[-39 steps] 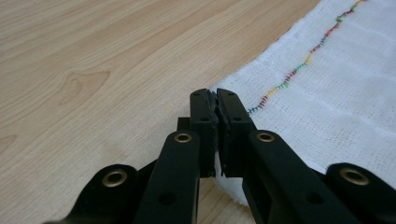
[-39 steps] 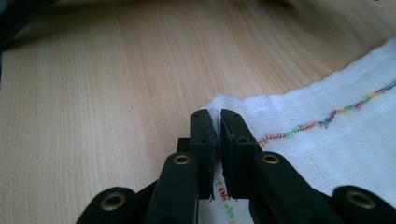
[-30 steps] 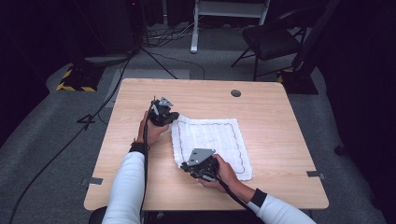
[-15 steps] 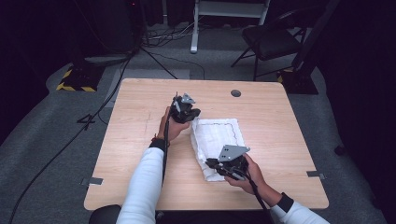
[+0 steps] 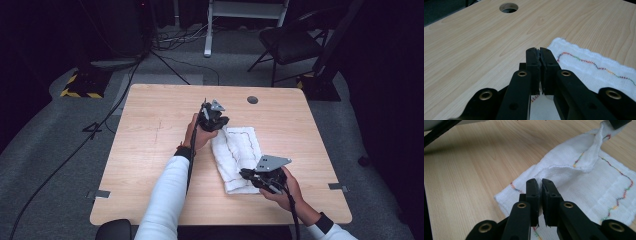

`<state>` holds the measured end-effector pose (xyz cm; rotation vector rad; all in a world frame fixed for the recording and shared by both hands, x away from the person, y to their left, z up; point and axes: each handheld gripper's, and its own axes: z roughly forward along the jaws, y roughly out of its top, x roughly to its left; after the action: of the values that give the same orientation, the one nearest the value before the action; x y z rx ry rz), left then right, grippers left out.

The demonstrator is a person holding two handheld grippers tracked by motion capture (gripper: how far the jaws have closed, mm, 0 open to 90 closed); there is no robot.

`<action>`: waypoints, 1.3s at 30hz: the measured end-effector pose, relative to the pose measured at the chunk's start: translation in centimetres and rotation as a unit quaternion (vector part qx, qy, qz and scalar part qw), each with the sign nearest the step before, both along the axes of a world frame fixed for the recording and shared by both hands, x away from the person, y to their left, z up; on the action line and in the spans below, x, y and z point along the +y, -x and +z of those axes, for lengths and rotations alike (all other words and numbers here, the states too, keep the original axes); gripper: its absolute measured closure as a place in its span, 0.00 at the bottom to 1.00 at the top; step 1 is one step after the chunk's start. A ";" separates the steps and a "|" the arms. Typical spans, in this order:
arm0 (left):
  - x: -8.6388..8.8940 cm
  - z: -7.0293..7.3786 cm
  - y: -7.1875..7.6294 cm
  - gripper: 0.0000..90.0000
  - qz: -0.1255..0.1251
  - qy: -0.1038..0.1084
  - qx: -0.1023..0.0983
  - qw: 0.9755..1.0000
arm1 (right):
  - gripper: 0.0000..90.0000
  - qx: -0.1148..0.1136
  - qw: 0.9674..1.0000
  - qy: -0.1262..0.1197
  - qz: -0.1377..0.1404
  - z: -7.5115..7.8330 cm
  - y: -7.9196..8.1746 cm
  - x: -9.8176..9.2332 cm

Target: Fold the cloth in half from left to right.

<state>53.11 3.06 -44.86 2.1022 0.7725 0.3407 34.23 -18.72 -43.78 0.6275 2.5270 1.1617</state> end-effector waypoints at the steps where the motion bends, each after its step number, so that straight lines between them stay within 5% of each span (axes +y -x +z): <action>1: -0.3 0.0 -0.1 0.96 -0.002 0.003 -0.002 1.000 | 0.94 0.000 1.000 0.000 -0.003 0.0 0.0 -0.2; 25: -8.6 -0.7 -0.8 0.95 -0.050 -0.002 -0.004 0.999 | 0.93 0.014 0.998 0.020 -0.064 -1.2 1.4 -5.5; 32: -9.6 -0.3 -0.4 0.79 -0.050 -0.004 -0.008 0.999 | 0.82 0.024 0.996 0.032 -0.081 -2.1 1.8 -6.8; 39: -7.3 1.0 1.4 0.50 -0.051 -0.022 -0.020 0.998 | 0.65 0.022 0.994 0.036 -0.103 -2.4 2.0 -7.6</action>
<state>51.75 -4.27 -43.89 2.1600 0.6368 0.3466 32.26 -26.32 -46.23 0.8804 2.4580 0.9907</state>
